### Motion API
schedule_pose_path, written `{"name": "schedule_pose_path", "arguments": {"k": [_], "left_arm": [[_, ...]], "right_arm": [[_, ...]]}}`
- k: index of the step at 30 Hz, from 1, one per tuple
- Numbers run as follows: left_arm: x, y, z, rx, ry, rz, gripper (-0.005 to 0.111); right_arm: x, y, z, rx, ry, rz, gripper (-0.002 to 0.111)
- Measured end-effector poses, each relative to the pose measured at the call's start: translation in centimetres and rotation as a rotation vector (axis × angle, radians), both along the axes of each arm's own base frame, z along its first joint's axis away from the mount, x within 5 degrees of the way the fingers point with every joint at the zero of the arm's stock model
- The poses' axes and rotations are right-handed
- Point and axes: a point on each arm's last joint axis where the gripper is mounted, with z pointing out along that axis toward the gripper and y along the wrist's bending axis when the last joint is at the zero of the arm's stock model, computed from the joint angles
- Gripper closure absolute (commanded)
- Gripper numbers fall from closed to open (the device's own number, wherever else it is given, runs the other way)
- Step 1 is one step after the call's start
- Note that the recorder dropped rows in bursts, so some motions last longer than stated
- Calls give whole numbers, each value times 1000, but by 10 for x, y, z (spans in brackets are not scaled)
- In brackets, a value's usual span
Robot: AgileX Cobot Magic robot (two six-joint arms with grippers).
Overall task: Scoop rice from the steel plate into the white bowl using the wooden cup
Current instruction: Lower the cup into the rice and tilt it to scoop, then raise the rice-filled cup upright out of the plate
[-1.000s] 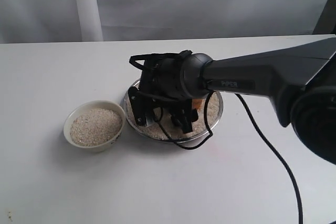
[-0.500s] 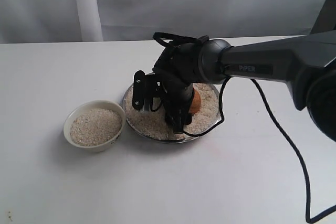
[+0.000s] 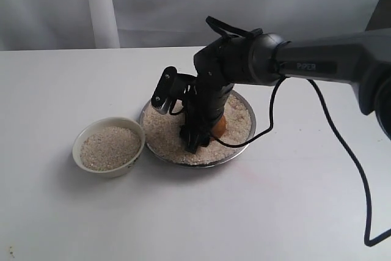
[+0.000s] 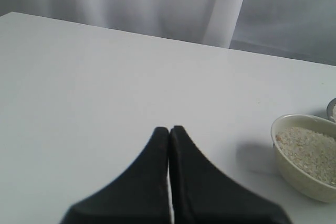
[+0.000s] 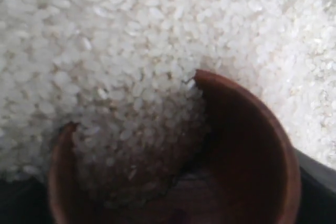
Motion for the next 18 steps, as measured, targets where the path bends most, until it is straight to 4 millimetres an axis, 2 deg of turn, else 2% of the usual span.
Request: {"name": "schedule_pose_path", "arguments": {"k": [18], "left_arm": [[0,0,0,0,0,0,107]], "right_arm": [[7,-11,-1,119,43,-85,108]]}}
